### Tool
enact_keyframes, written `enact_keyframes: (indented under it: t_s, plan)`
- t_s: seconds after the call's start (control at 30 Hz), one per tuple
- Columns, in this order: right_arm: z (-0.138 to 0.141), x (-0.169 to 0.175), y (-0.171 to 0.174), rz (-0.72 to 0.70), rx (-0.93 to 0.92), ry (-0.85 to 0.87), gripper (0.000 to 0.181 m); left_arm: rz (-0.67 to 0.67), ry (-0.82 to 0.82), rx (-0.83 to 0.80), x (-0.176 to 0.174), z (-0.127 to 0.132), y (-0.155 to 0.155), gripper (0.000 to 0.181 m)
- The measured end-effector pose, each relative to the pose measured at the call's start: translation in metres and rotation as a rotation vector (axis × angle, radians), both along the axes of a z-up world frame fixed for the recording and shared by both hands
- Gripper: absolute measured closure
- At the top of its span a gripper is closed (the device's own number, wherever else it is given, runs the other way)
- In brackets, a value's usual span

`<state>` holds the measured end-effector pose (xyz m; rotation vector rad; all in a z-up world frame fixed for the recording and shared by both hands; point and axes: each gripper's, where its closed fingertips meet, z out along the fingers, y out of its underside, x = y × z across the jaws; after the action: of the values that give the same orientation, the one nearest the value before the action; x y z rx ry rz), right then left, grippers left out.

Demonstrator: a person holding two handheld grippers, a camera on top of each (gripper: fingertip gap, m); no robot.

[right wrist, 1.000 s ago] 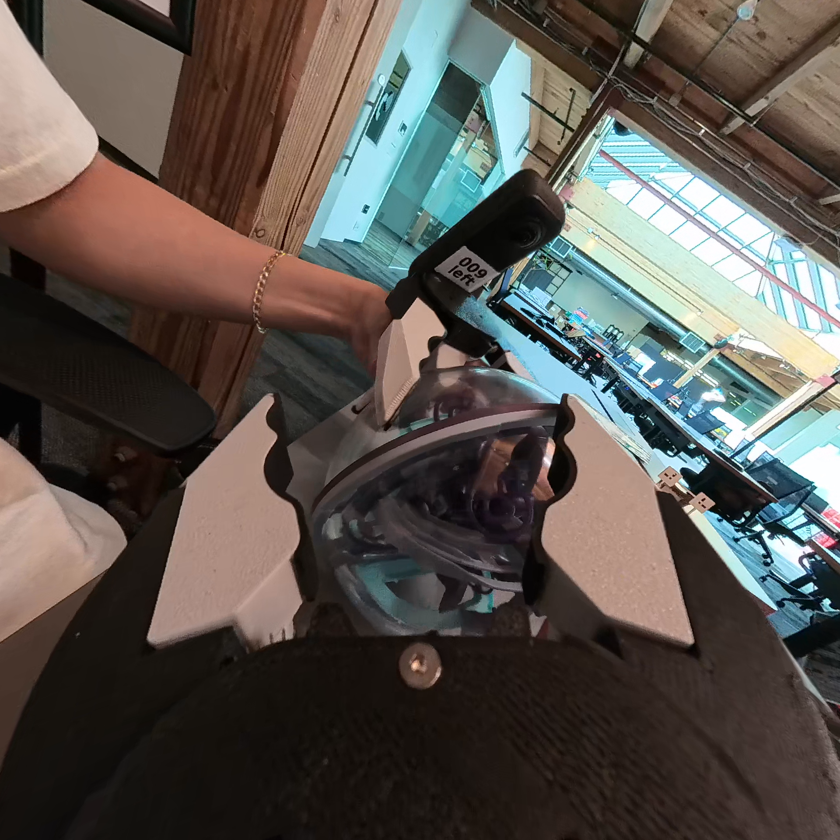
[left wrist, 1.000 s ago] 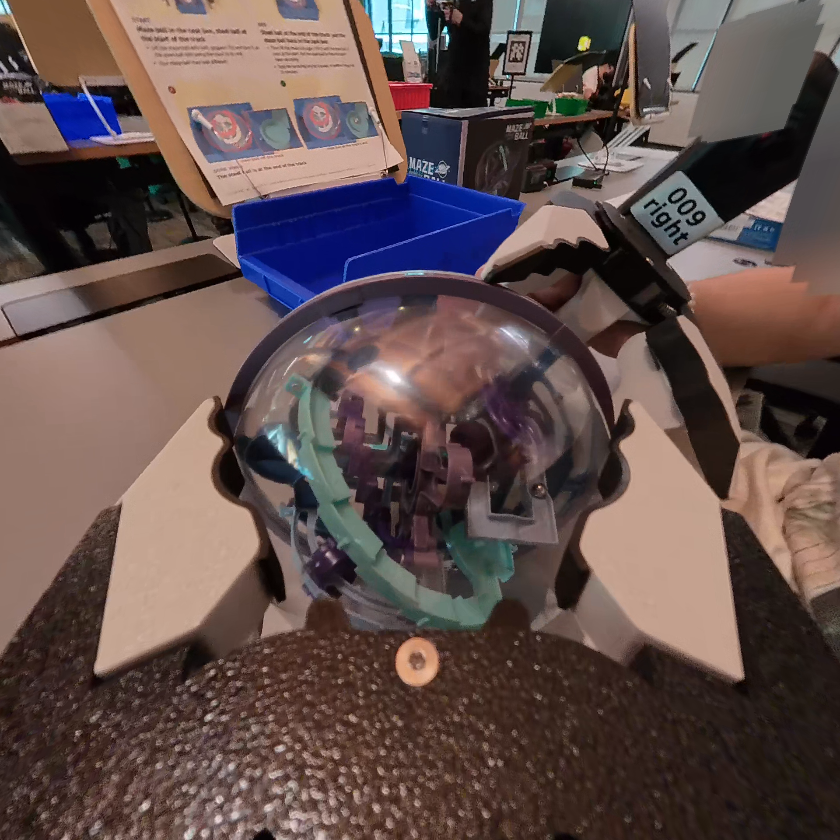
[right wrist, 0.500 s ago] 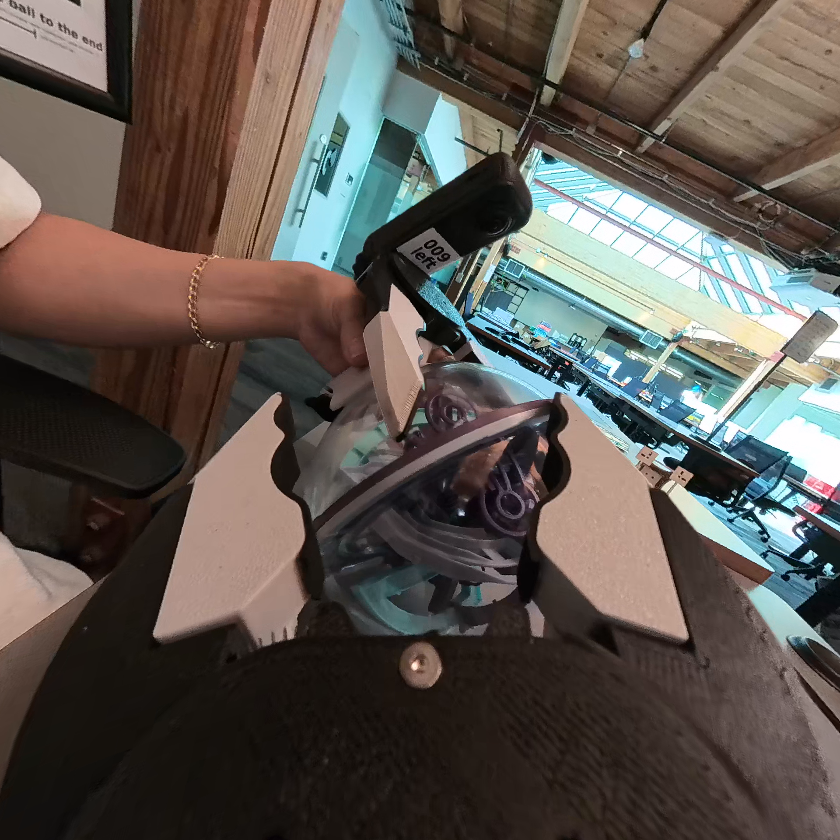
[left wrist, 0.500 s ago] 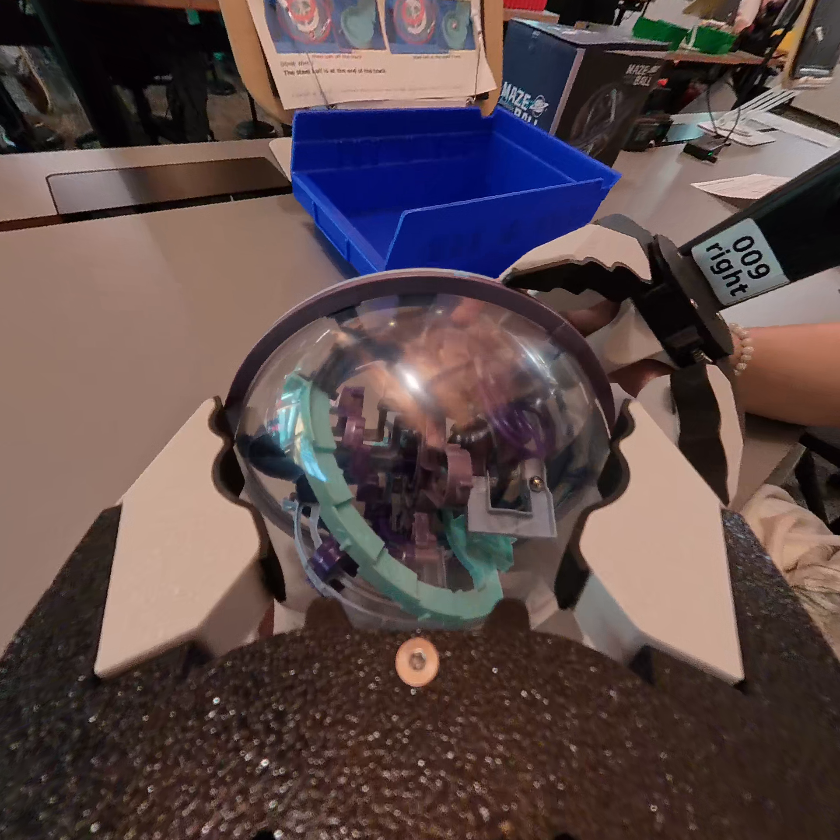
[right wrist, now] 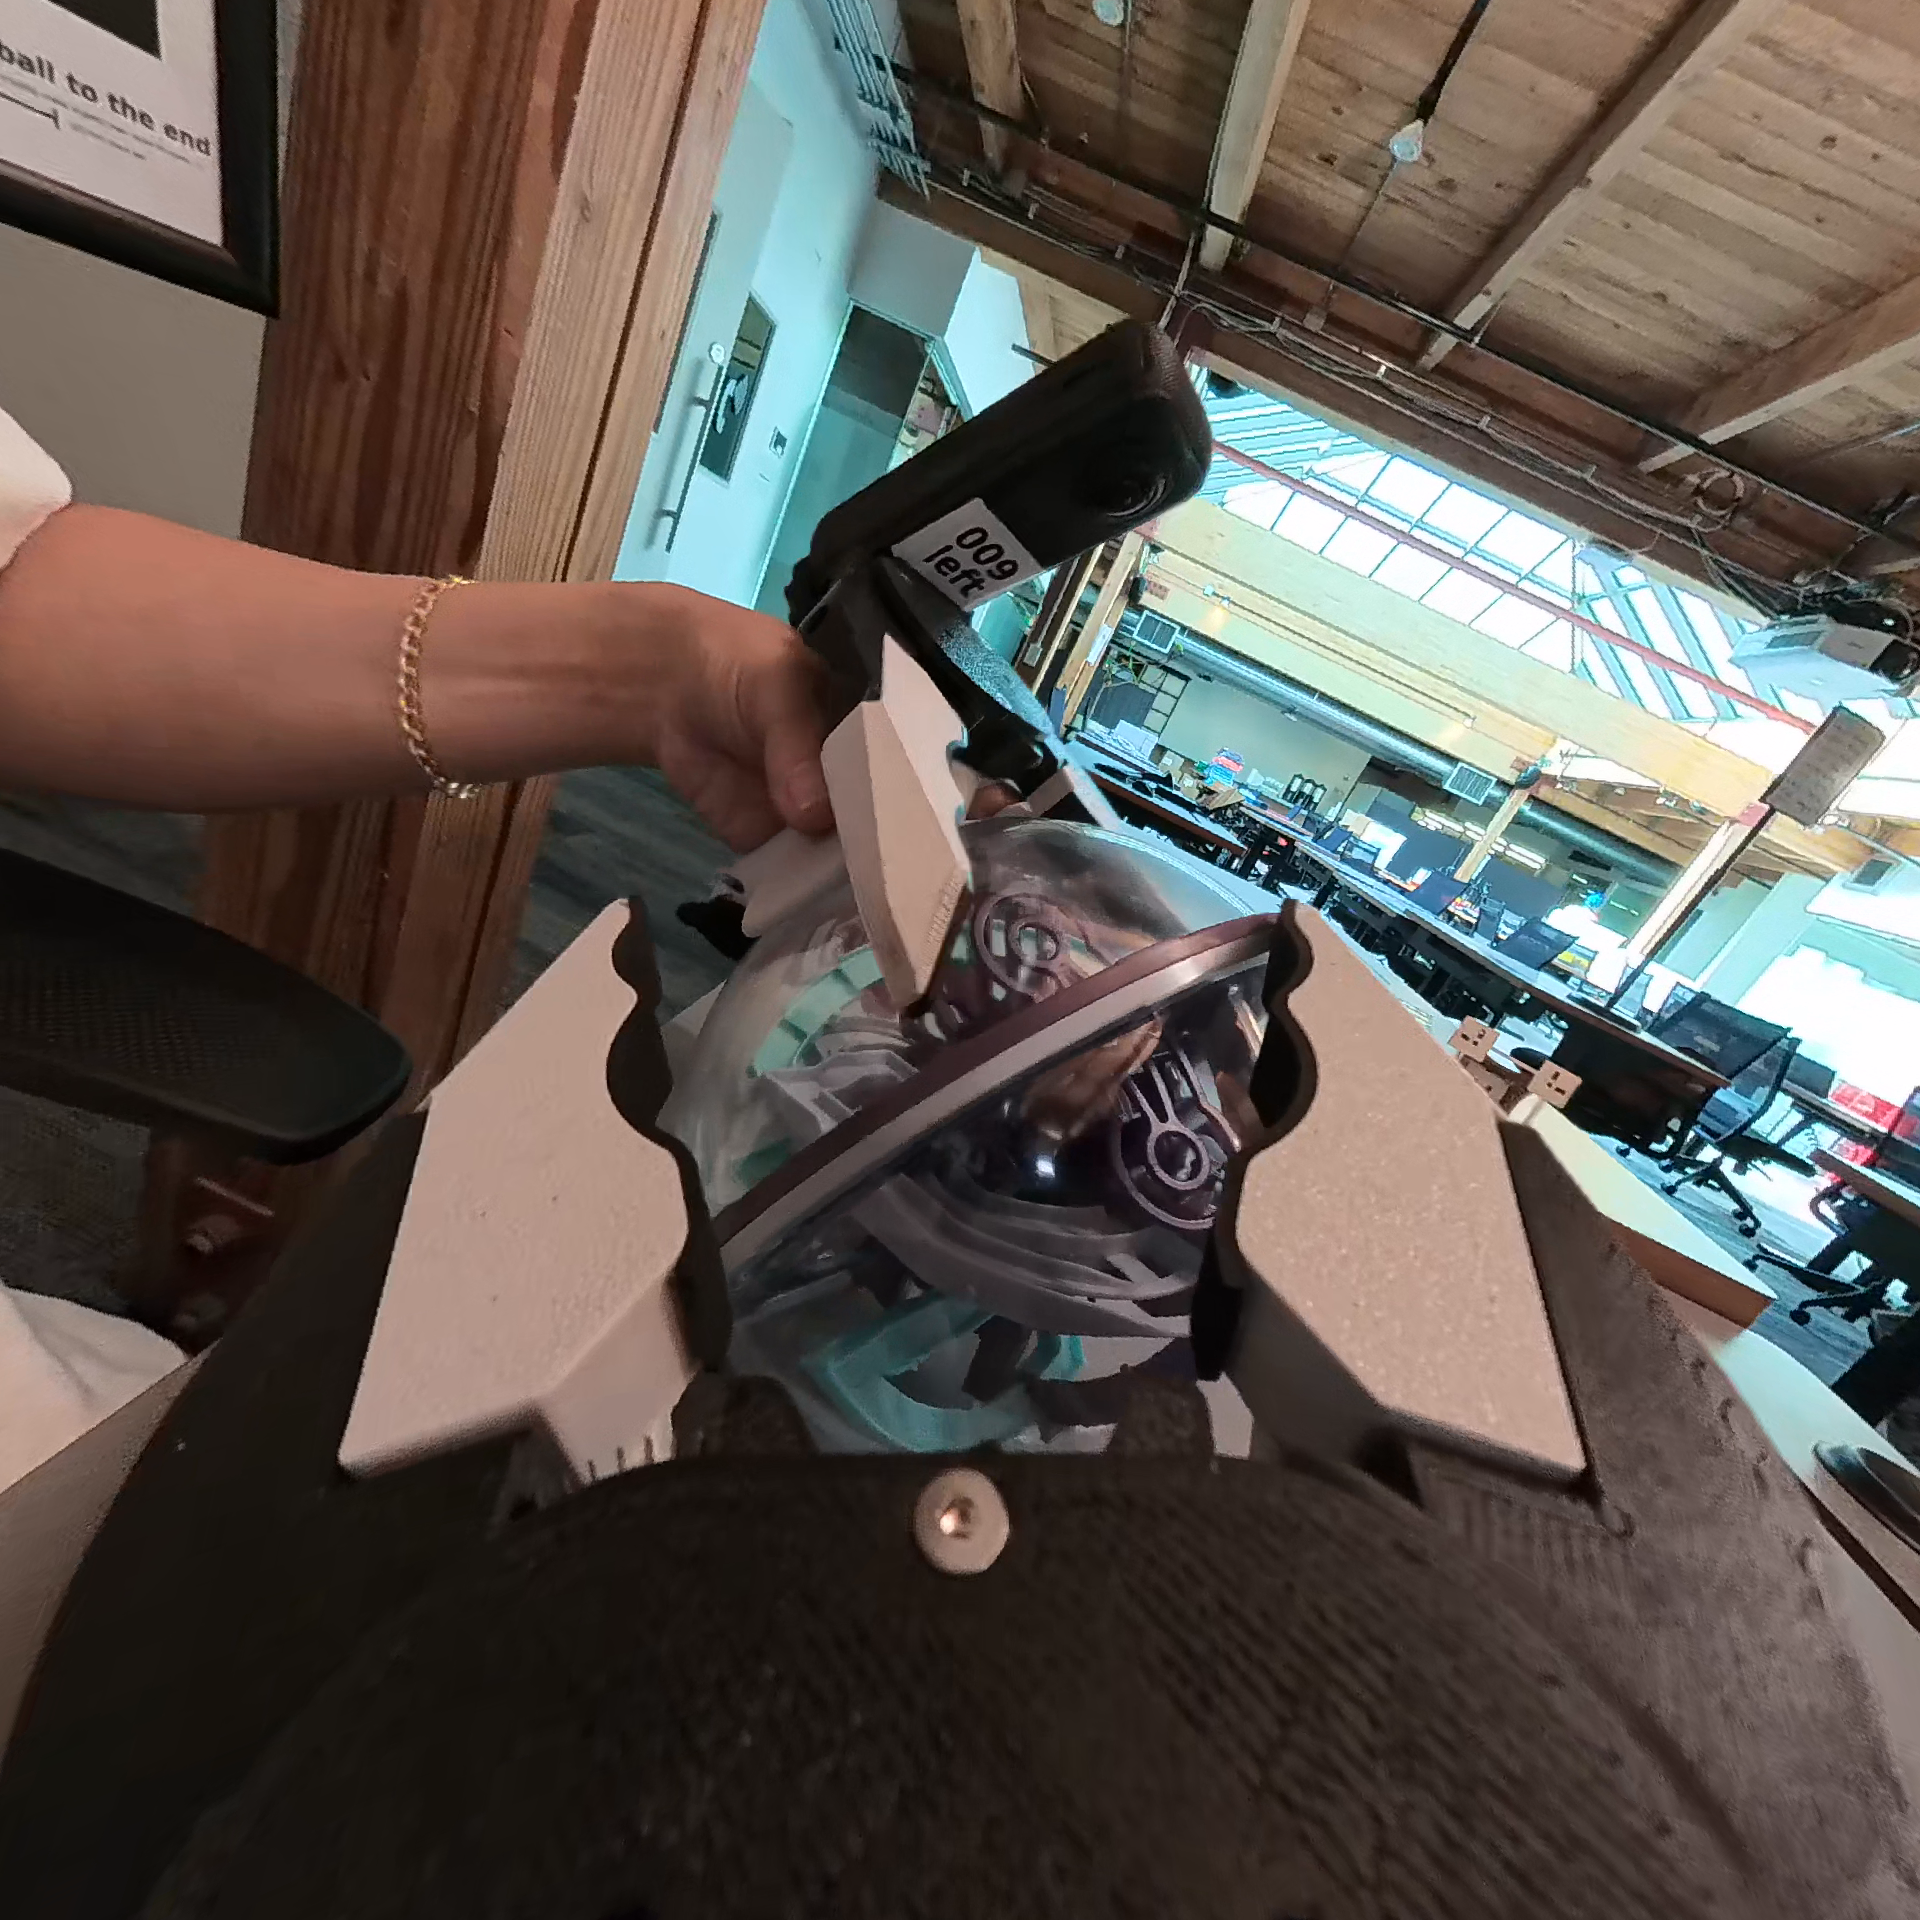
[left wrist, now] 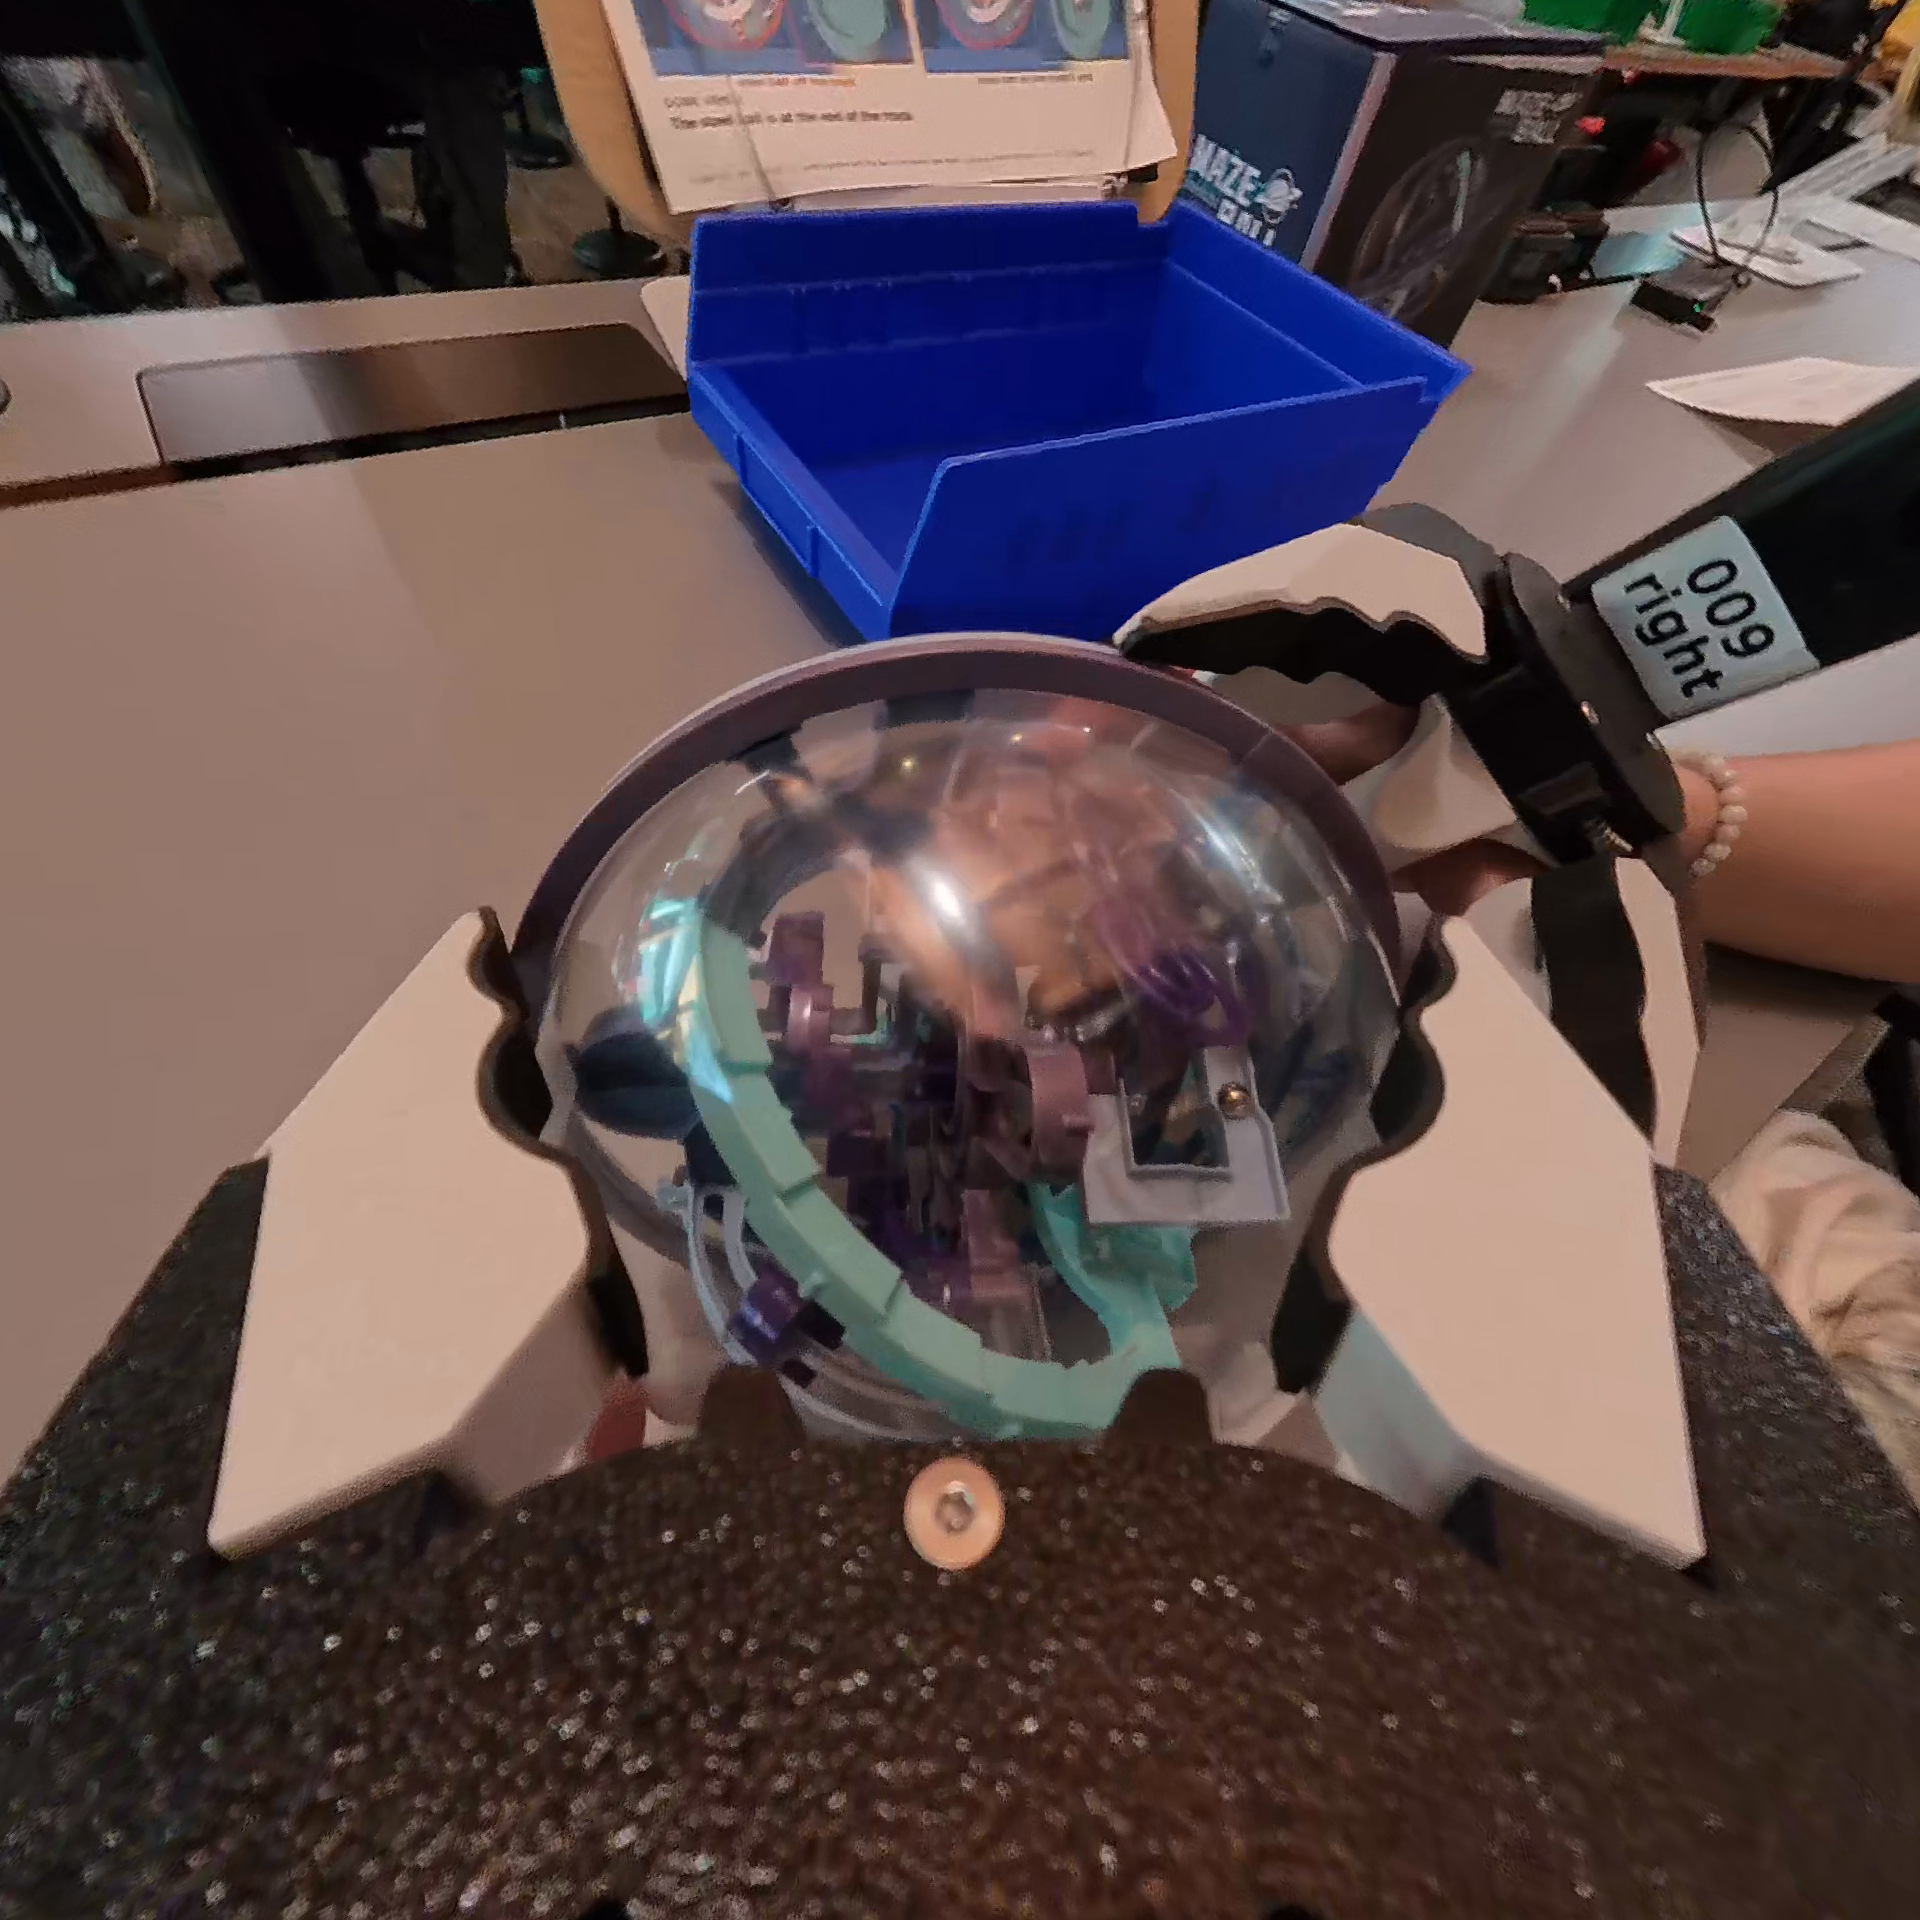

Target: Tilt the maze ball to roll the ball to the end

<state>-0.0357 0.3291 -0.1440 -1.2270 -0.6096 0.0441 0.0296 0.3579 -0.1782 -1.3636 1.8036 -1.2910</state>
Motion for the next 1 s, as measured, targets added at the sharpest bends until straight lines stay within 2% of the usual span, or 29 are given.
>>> enact_keyframes:
  t_s: [0.1,0.2,0.3,0.4,0.57,0.7,0.8,1.0]
  plan:
    - [0.002,-0.004,-0.001,0.018,-0.001,-0.002,0.068,-0.043,-0.030,0.039,-0.004,0.002,-0.001,0.024]
    - [0.001,-0.007,0.000,0.028,-0.020,0.003,0.063,-0.057,-0.061,0.003,-0.004,0.003,0.000,0.024]
    - [0.002,-0.005,0.000,0.030,-0.024,0.029,0.060,-0.040,-0.110,-0.037,-0.004,0.004,0.002,0.025]
    - [0.004,-0.002,0.001,0.027,-0.023,0.062,0.067,-0.002,-0.143,-0.049,-0.005,0.005,0.006,0.026]
    - [0.002,0.004,0.010,-0.058,-0.041,0.062,0.065,0.051,-0.199,-0.077,-0.004,0.008,0.010,0.030]
    - [-0.004,0.015,0.019,-0.142,-0.072,0.074,0.052,0.065,-0.207,-0.176,-0.009,0.006,0.003,0.031]
    - [0.004,0.006,0.013,-0.121,-0.019,0.039,0.062,0.061,-0.253,-0.131,-0.015,0.005,0.000,0.025]
    - [-0.011,-0.003,0.013,-0.127,-0.030,-0.055,0.053,0.031,-0.333,-0.077,-0.025,0.008,-0.002,0.024]
